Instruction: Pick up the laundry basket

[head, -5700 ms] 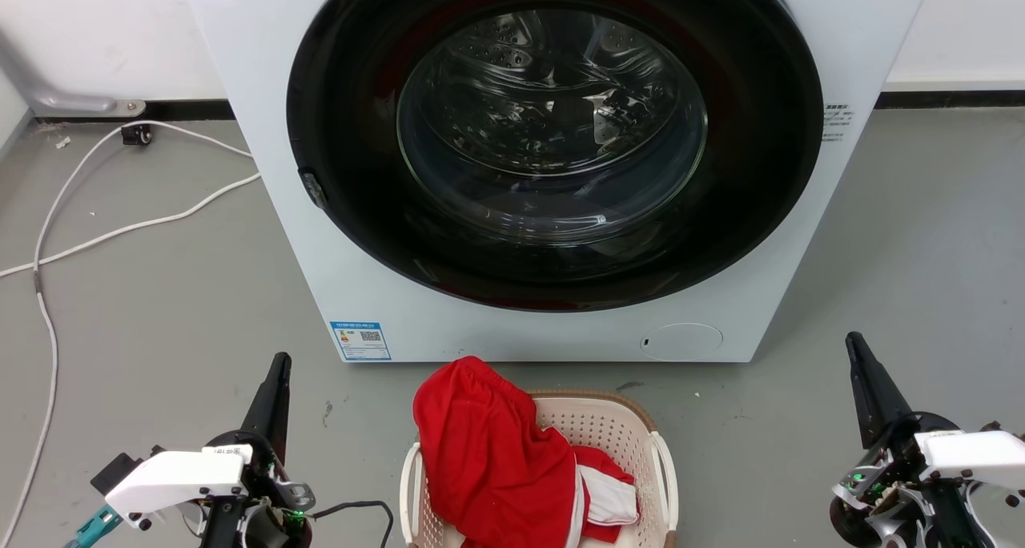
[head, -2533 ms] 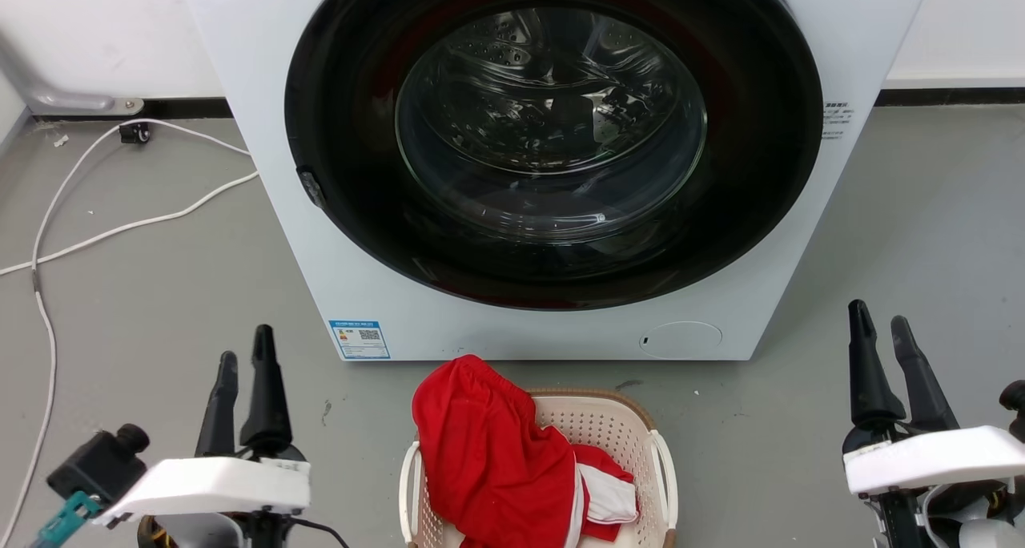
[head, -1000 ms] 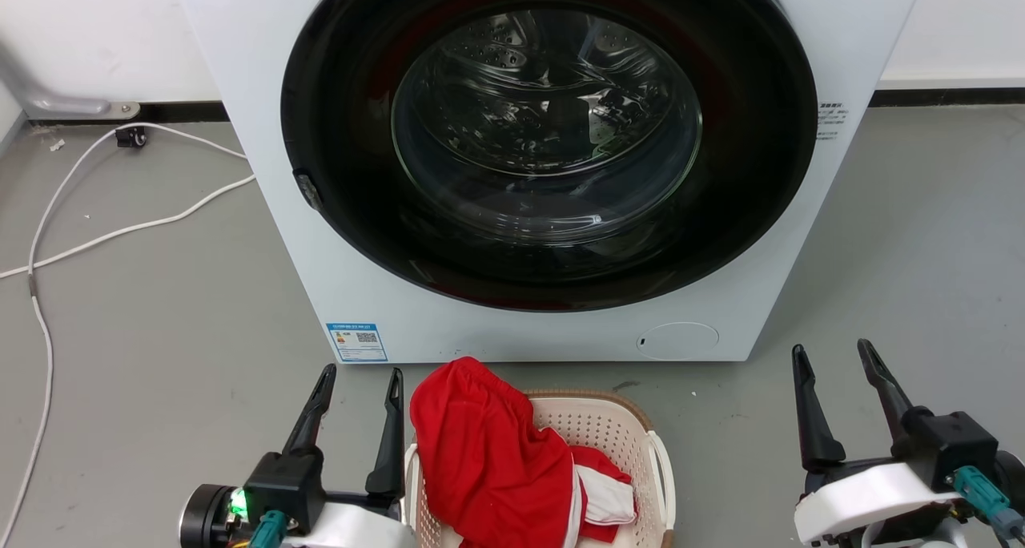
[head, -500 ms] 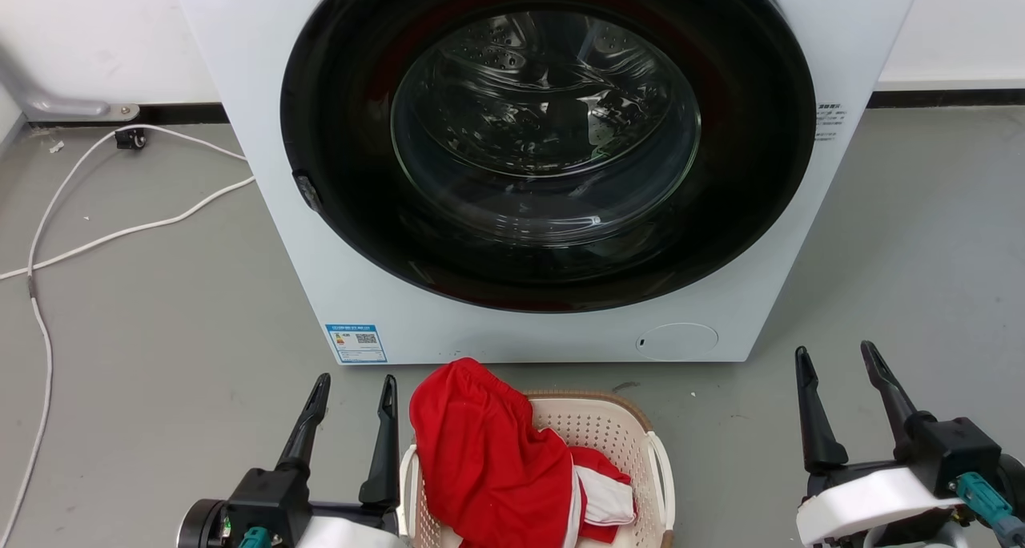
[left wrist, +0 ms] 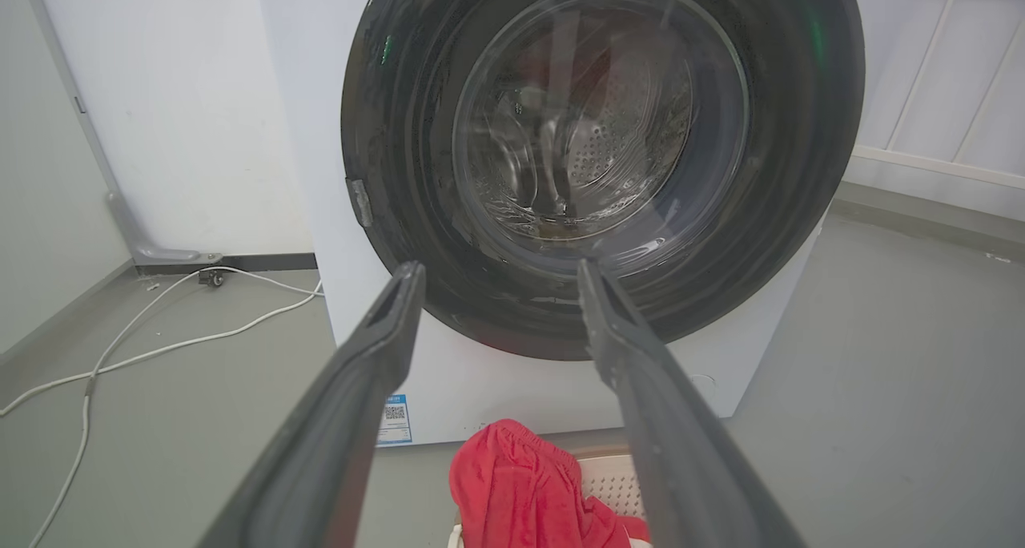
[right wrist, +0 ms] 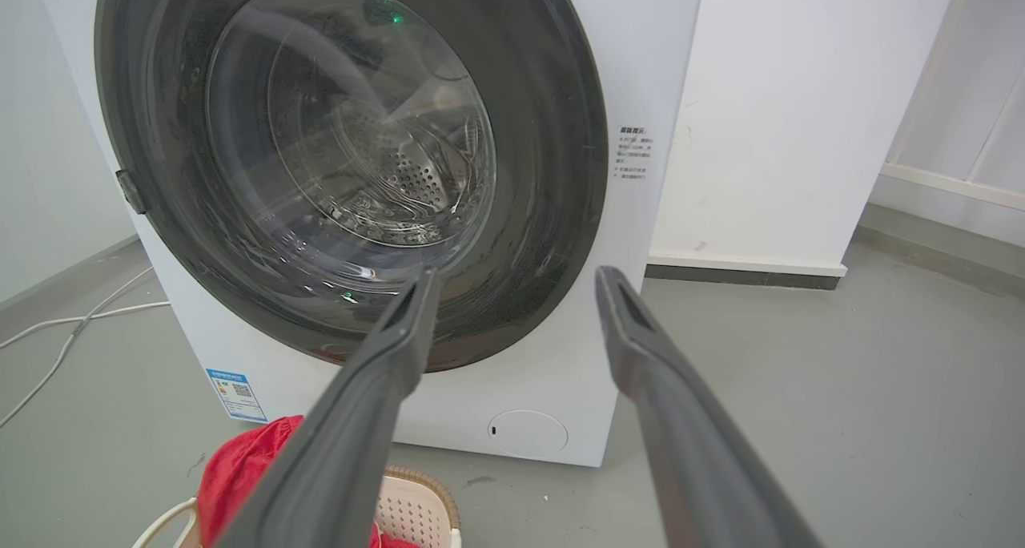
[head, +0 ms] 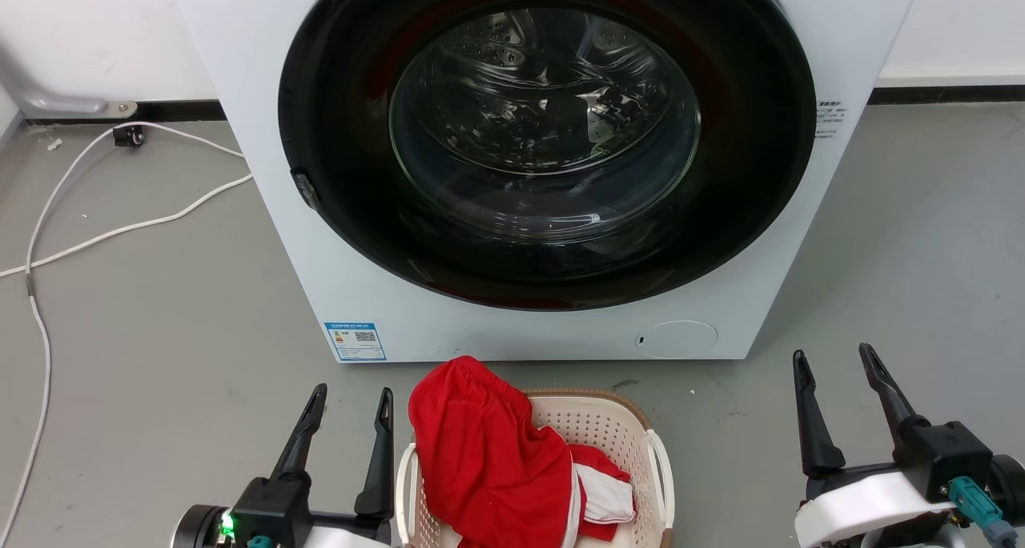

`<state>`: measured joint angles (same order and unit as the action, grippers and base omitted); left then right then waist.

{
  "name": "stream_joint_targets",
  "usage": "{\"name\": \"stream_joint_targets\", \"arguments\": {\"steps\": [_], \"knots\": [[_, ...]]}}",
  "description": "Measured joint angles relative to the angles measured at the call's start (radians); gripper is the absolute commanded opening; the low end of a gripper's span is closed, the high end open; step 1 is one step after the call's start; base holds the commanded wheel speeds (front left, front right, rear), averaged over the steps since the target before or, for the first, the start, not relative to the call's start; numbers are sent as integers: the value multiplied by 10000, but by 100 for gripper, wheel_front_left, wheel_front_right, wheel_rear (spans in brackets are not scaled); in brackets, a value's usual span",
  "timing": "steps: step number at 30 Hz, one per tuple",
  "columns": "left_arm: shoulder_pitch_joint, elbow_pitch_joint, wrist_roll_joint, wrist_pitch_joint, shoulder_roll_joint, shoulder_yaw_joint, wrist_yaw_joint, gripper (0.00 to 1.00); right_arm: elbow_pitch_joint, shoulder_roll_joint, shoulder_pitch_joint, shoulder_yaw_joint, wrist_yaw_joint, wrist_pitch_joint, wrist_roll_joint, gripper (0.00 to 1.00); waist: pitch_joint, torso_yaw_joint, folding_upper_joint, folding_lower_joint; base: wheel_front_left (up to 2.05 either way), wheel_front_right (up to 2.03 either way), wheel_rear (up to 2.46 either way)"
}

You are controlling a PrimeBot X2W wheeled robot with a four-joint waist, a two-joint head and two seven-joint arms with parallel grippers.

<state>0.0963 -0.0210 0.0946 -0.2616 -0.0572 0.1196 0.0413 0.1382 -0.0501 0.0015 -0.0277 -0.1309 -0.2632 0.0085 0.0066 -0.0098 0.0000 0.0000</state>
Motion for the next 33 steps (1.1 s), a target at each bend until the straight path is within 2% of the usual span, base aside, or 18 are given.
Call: {"name": "stream_joint_targets", "arguments": {"steps": [12,20,26,33], "knots": [[0,-67,-31,0,54,-151,171,100,2,0,0,-19,0,0,6,100,21,-1,0,0,0,0,0],[-1,-100,71,-13,59,-71,117,100,-10,0,-9,-38,0,0,6,100,145,6,0,0,0,0,0],[-291,-433,148,-13,63,-121,90,100,148,0,-308,10,0,-2,82,100,746,-12,0,0,0,0,0],[-1399,-1246,52,-13,63,-360,127,100,742,0,-1238,148,0,-2,128,100,2075,-31,0,0,0,0,0]]}}
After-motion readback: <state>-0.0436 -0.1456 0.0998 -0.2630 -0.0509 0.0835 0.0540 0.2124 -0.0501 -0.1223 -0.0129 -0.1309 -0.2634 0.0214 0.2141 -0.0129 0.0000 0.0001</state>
